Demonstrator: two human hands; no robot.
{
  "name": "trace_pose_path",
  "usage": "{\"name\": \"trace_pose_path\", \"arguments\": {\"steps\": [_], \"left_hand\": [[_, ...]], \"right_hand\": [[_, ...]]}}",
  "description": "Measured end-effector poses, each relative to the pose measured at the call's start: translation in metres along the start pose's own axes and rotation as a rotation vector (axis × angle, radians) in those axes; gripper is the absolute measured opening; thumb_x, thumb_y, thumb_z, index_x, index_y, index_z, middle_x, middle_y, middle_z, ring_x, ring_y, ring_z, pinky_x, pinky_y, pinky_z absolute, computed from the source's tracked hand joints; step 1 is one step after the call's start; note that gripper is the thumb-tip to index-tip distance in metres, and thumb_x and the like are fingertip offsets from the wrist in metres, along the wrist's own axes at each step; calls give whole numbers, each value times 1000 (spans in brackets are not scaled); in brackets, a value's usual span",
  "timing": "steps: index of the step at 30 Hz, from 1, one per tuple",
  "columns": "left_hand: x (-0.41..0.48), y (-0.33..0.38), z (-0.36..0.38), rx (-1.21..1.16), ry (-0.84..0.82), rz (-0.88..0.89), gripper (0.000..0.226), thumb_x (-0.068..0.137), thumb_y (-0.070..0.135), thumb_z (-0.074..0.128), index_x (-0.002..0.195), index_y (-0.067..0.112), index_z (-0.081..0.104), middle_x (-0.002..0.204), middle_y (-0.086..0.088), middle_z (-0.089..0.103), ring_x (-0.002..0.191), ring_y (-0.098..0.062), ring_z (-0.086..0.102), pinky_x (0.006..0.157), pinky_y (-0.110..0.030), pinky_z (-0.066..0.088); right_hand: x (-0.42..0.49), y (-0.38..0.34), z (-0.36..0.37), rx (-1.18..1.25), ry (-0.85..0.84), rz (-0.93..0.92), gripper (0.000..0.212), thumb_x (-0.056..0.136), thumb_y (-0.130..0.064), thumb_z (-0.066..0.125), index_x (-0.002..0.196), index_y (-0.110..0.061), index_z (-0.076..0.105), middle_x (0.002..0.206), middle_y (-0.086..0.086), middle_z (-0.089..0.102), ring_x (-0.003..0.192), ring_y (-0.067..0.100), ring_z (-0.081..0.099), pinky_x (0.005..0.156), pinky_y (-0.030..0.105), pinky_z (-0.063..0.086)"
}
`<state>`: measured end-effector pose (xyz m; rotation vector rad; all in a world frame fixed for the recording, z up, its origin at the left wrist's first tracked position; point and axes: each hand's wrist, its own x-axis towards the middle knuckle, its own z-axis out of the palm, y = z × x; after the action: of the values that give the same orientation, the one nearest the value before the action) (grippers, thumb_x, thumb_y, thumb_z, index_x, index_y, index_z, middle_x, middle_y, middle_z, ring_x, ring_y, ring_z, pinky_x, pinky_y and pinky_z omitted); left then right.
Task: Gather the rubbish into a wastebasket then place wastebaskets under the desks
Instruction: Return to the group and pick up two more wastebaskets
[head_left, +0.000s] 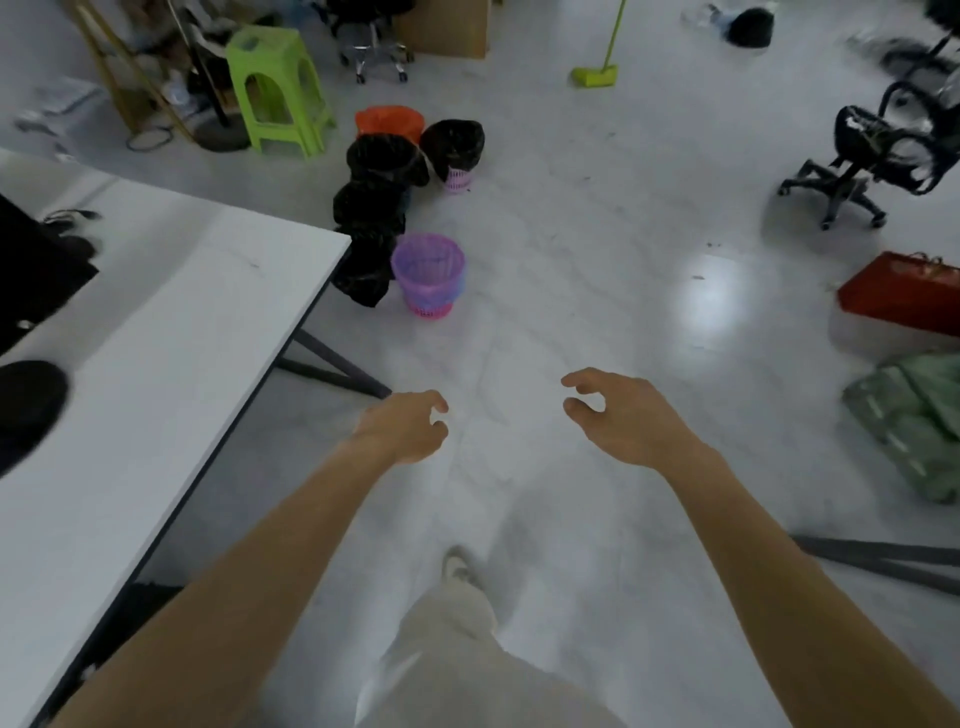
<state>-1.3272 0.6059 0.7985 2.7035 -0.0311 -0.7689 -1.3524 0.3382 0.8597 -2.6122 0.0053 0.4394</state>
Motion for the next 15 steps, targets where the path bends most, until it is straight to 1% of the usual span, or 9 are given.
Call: {"name": "trace_pose_path", "arguments": {"steps": [1, 6, 10, 11, 12, 14, 15], "left_hand": [[34, 3, -24, -7, 16, -10, 37, 97, 36, 47, 133, 33, 50, 135, 3, 57, 119, -23, 56, 102, -38, 45], [132, 11, -99, 19, 16, -5, 37, 96, 36, 47, 133, 32, 51, 135, 2, 59, 120, -22, 56, 102, -39, 45], [218, 17, -143, -21, 12, -39, 37, 96, 36, 48, 132, 32, 52, 135, 2, 58, 118, -22, 58, 103, -39, 45], [248, 19, -156, -37, 14, -58, 36, 96, 36, 48, 131, 32, 52, 135, 2, 58, 118, -22, 58, 103, -39, 44], [263, 19, -161, -40, 5, -71, 36, 95, 36, 48, 131, 32, 53, 135, 1, 59, 118, -23, 58, 103, -39, 44], [313, 20, -178, -82, 2, -131, 36, 94, 36, 49, 130, 33, 53, 134, 1, 59, 118, -23, 57, 103, -39, 44], [332, 22, -187, -93, -12, -151, 36, 94, 36, 49, 130, 32, 53, 135, 1, 59, 119, -23, 57, 104, -39, 44]], "right_hand": [[40, -5, -14, -4, 1, -2, 35, 97, -41, 52, 132, -36, 55, 131, -11, 60, 89, 13, 58, 89, 29, 45], [152, -14, -55, 4, -9, -15, 34, 96, -42, 53, 130, -39, 56, 129, -12, 61, 88, 12, 58, 85, 27, 43], [258, -16, -78, -13, -41, -34, 33, 96, -41, 53, 129, -38, 58, 129, -10, 63, 88, 13, 58, 87, 28, 44], [294, -16, -86, -20, -59, -48, 34, 97, -40, 53, 131, -37, 57, 130, -9, 62, 93, 14, 60, 89, 28, 43], [312, -18, -88, -26, -77, -56, 35, 97, -41, 52, 132, -37, 56, 131, -8, 62, 101, 16, 61, 91, 28, 43], [373, -22, -101, -41, -99, -88, 38, 98, -40, 51, 135, -36, 54, 133, -6, 61, 117, 18, 58, 97, 30, 41], [399, -25, -105, -47, -113, -107, 39, 98, -40, 51, 136, -35, 54, 134, -5, 61, 121, 19, 56, 99, 30, 40]]}}
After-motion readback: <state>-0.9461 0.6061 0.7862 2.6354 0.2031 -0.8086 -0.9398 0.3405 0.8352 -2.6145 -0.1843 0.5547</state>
